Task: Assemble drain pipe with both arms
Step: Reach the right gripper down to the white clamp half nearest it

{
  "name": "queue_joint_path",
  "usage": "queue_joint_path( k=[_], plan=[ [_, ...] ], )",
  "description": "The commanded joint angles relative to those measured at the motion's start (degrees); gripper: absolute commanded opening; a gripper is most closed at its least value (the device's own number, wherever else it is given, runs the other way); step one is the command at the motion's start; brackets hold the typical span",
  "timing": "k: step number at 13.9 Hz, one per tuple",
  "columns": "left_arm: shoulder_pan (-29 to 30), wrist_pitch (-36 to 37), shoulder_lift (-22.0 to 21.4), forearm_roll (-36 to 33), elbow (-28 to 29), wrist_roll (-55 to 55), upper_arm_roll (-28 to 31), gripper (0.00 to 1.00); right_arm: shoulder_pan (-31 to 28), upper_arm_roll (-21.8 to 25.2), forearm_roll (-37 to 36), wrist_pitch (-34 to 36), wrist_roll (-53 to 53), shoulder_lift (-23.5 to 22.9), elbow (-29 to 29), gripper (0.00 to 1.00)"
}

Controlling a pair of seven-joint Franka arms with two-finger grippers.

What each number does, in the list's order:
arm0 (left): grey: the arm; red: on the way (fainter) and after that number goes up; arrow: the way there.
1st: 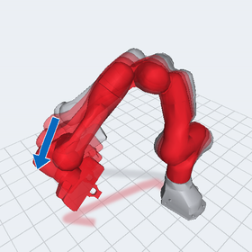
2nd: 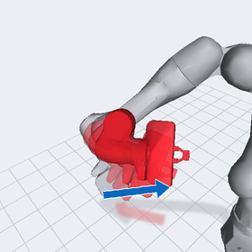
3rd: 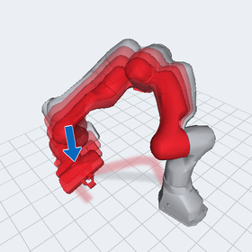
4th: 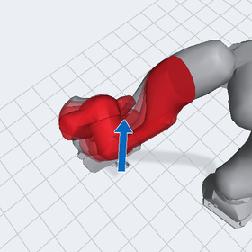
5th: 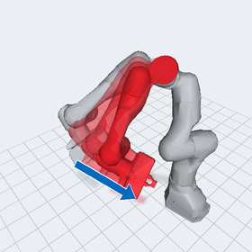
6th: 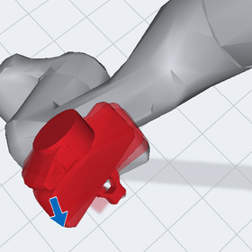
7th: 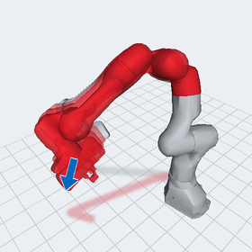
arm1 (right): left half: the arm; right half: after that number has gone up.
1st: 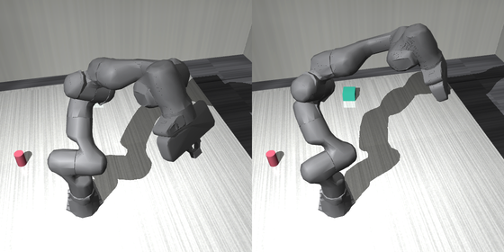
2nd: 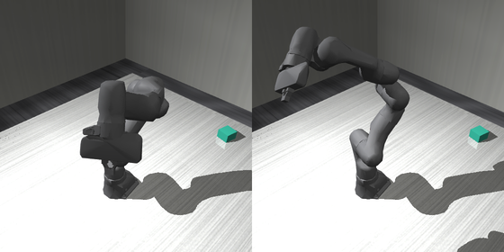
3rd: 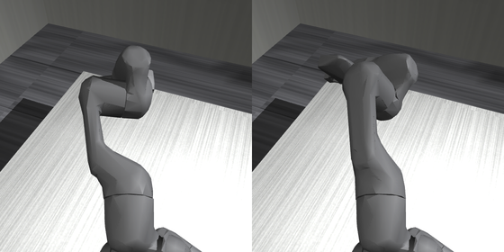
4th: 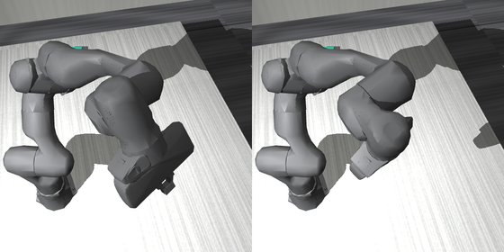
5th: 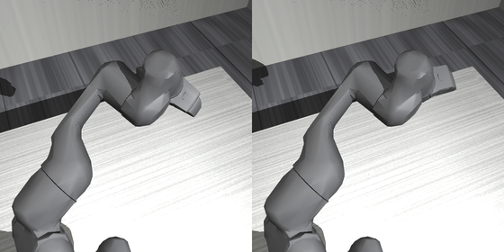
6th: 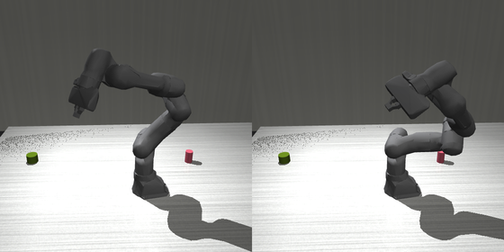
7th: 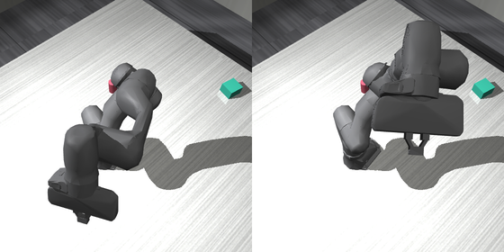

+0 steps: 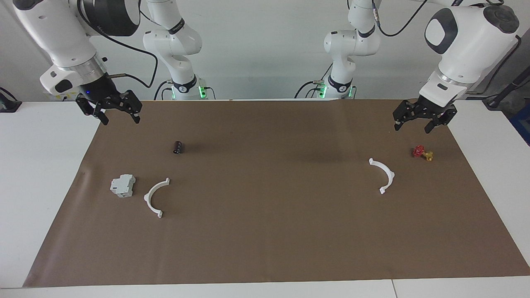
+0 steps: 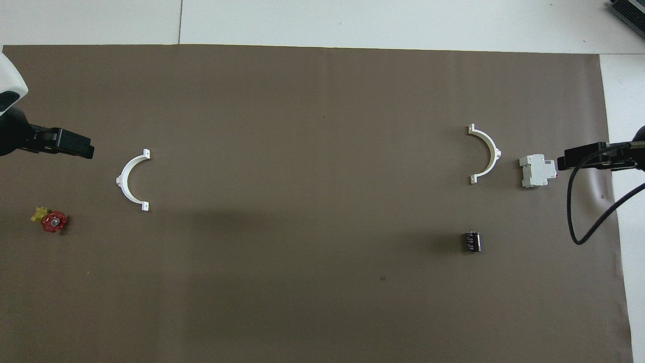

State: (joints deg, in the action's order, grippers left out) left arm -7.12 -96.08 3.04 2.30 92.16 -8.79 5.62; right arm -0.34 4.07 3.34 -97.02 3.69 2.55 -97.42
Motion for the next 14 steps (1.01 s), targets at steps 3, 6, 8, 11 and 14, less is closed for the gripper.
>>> queue_joint_path(
  k=[3, 6, 8, 11, 14],
  plan=[
    [-0.27, 0.28, -1.29, 0.95, 1.18, 0.61, 0.71, 1.0, -0.1, -0.29, -0.18, -0.89, 1.14, 1.5, -2.15, 1.0],
    [-0.27, 0.28, -1.29, 0.95, 1.18, 0.61, 0.71, 1.0, 0.08, -0.46, -0.18, -4.74, 1.13, 1.59, -4.7, 1.0],
    [-0.27, 0.28, -1.29, 0.95, 1.18, 0.61, 0.79, 1.0, -0.45, -0.46, -0.09, -9.48, 3.58, -0.07, -7.51, 1.0],
    [-0.27, 0.2, -1.29, 0.95, 1.18, 0.61, 0.79, 1.0, -0.71, -0.46, 0.0, -17.13, 11.14, -5.86, -9.36, 1.0],
    [-0.27, 0.02, -1.29, 0.95, 1.18, 0.87, 0.71, 1.0, -1.77, -0.46, 0.09, -25.47, 18.08, -12.54, -9.89, 1.0]
  ],
)
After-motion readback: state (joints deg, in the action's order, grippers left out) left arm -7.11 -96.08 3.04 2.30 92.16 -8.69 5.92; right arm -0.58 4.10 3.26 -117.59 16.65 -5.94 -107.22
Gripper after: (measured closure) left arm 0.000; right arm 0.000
